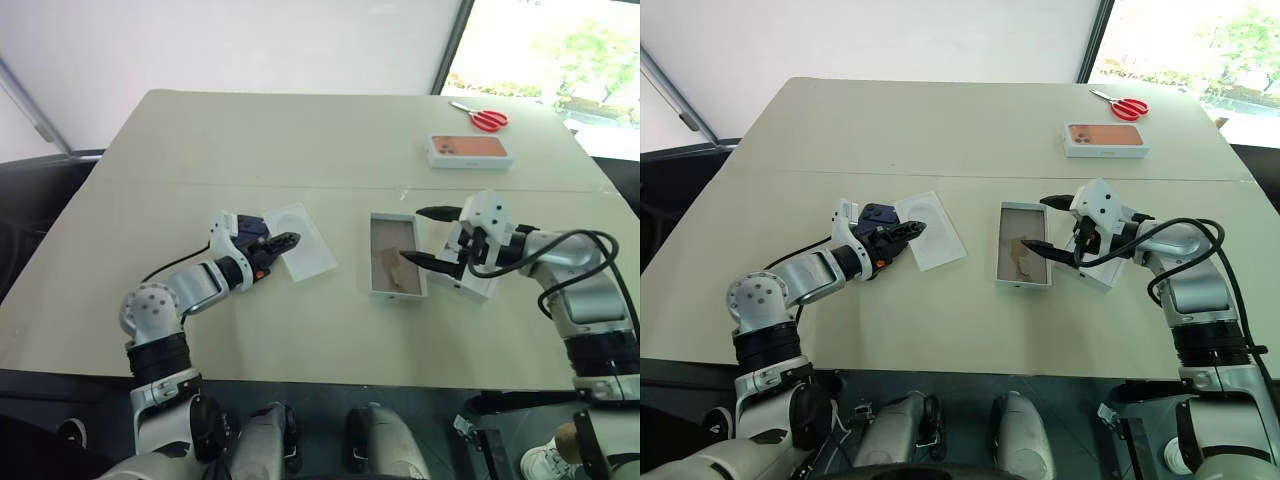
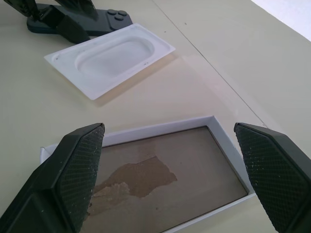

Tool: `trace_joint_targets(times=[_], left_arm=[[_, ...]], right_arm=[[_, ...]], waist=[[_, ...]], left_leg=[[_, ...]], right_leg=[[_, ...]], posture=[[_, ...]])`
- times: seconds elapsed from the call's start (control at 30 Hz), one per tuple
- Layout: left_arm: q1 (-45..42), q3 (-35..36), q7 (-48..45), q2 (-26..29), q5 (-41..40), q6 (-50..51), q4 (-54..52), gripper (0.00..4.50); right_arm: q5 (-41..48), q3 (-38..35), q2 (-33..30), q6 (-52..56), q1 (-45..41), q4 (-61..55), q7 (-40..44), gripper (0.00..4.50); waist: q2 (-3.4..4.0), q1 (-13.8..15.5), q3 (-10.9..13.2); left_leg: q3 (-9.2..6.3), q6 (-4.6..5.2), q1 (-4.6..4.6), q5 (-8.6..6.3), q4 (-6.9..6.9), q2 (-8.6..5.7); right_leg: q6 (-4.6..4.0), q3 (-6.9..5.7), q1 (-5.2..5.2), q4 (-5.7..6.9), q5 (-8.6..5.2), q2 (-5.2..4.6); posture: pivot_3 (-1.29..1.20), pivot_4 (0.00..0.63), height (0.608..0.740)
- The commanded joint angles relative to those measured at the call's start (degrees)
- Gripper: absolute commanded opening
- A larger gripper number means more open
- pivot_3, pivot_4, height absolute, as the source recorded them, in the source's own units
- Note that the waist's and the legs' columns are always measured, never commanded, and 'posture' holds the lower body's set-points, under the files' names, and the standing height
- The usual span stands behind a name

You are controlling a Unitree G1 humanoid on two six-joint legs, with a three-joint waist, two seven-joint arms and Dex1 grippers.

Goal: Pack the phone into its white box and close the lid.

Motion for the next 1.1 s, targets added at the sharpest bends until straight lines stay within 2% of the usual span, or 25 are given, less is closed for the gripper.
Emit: trace_joint_targets(times=[0.03, 0.13, 0.17, 0.23, 0.33, 0.8, 0.9, 0.97, 1.0, 1.1], left_arm=[[-0.1, 0.0, 0.1, -0.4, 0.1, -3.0, 0.4, 4.50], [-0.1, 0.5, 1.3, -0.9, -0.5, -3.4, 1.1, 4.50], [-0.1, 0.3, 1.3, -0.8, -0.8, -3.0, 1.1, 4.25], [-0.2, 0.0, 1.3, -0.9, -1.3, -3.2, 0.8, 3.64], [-0.3, -0.7, 1.0, -0.5, -1.5, -3.0, 0.5, 2.17], [-0.6, 0.7, 3.3, -1.0, -2.4, -1.7, 1.9, 2.17], [-0.6, 0.2, 3.4, -1.0, -2.0, -1.4, 2.6, 1.29], [-0.3, -0.1, 3.1, -1.2, -2.4, -1.1, 2.5, 0.38], [-0.1, -0.7, 3.0, -1.0, -2.2, -1.2, 2.4, 0.08], [0.4, -1.3, 3.6, -0.5, -1.3, -1.4, 2.5, 0.08]], right_arm=[[0.0, -1.5, -0.4, -1.2, -0.2, -2.0, -0.5, 4.46], [-0.1, -1.2, -0.3, -1.1, -0.3, -2.2, -0.7, 4.46], [0.0, -1.2, -0.2, -0.8, -0.4, -2.3, -0.7, 4.49], [-0.1, -1.0, -0.2, -0.8, -0.4, -2.5, -0.8, 4.50], [-0.2, -0.9, -0.2, -0.8, -0.4, -2.6, -0.7, 4.50], [-0.7, -0.9, 0.2, -1.1, -0.2, -3.5, -1.6, 4.50], [-0.7, -0.9, 0.3, -1.0, -0.4, -3.6, -1.8, 4.50], [-0.7, -0.9, 0.3, -0.9, -0.5, -3.7, -1.8, 4.50], [-0.6, -0.9, 0.3, -0.8, -0.5, -3.6, -1.8, 4.50], [-1.1, -0.9, 0.0, -1.5, 0.1, -3.0, -1.8, 4.50]], waist=[[0.00, 0.0, 0.0], [0.00, 0.0, 0.0], [0.00, 0.0, 0.0], [0.00, 0.0, 0.0], [-0.01, 0.0, 0.0], [-0.01, 0.1, 0.0], [-0.01, 0.1, 0.0], [0.00, 0.1, 0.0], [0.01, 0.1, 0.0], [0.01, 0.0, 0.0]], left_leg=[[0.00, 0.00, 0.00, 0.00, 0.00, 0.00], [0.00, 0.00, 0.00, 0.00, 0.00, 0.00], [0.00, 0.00, 0.00, 0.00, 0.00, 0.00], [0.00, 0.00, 0.01, 0.00, 0.00, 0.00], [0.00, 0.00, 0.00, 0.00, 0.00, 0.00], [-0.01, 0.00, -0.01, 0.00, 0.00, -0.01], [-0.01, 0.00, 0.00, 0.00, 0.00, -0.01], [-0.01, 0.00, 0.01, 0.00, 0.00, -0.01], [-0.01, 0.00, 0.03, -0.01, 0.00, -0.01], [-0.02, -0.01, 0.05, -0.01, -0.01, -0.01]], right_leg=[[0.00, 0.00, 0.00, 0.00, 0.00, 0.00], [0.00, 0.00, 0.00, 0.00, 0.00, 0.00], [0.00, 0.00, 0.01, -0.01, 0.00, 0.00], [0.00, 0.00, 0.01, -0.01, 0.00, 0.00], [0.00, 0.00, 0.01, -0.01, 0.00, 0.00], [0.00, 0.00, 0.01, -0.03, 0.00, -0.01], [0.00, 0.00, 0.01, -0.02, 0.00, -0.01], [0.00, 0.00, 0.03, -0.03, 0.00, -0.01], [0.00, 0.00, 0.05, -0.03, 0.00, -0.01], [0.00, 0.00, 0.06, -0.03, 0.00, -0.01]], posture=[[0.00, 0.150, 0.738], [0.00, 0.150, 0.738], [0.00, 0.150, 0.738], [0.00, 0.150, 0.738], [0.00, 0.150, 0.738], [0.00, 0.150, 0.738], [0.00, 0.150, 0.738], [0.00, 0.150, 0.738], [0.00, 0.150, 0.738], [0.00, 0.150, 0.738]])
